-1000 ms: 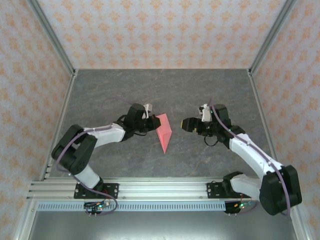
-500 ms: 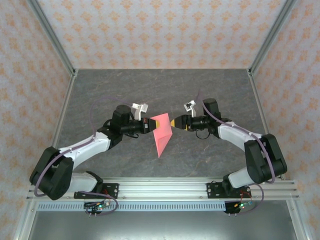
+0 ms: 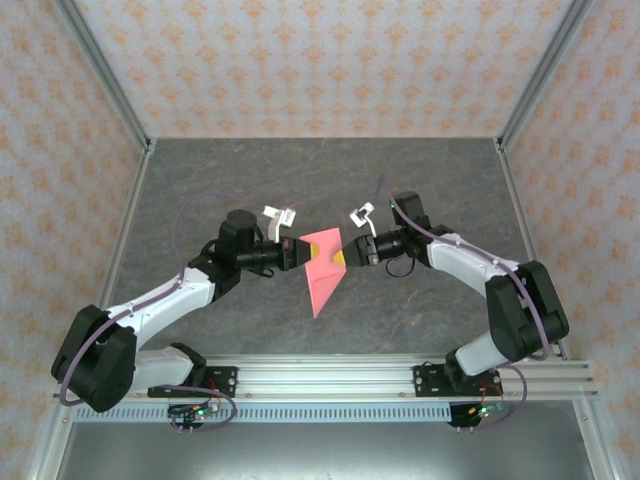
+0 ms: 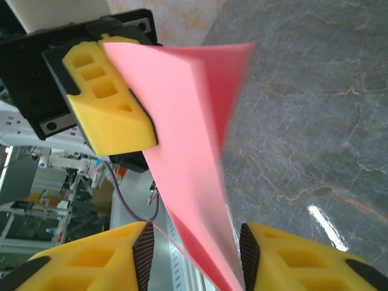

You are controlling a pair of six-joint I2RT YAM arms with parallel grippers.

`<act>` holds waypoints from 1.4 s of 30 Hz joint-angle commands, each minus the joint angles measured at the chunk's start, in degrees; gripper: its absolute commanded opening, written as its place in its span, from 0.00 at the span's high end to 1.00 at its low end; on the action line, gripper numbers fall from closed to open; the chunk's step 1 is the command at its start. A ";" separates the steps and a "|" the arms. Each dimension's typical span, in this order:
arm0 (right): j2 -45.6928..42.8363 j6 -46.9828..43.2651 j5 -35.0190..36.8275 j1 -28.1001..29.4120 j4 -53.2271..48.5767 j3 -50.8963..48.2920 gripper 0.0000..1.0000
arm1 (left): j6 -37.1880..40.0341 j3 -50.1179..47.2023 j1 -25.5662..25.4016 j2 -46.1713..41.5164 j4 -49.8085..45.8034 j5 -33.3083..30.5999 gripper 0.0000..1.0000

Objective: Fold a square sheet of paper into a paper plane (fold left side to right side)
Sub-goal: Fold the wing for the fifth time at the center of the table.

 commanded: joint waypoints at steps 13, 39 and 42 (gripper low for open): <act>0.85 -1.20 5.17 0.21 -1.73 0.31 0.82 | 1.34 1.08 0.10 4.20 -0.52 0.71 1.00; 7.61 21.67 29.93 0.98 -4.93 1.06 1.00 | 13.15 5.11 -9.55 -3.12 -28.01 -41.47 0.31; 8.85 22.96 30.22 0.90 -7.33 3.02 1.00 | 12.90 3.84 -16.73 -4.01 -28.69 -44.03 0.33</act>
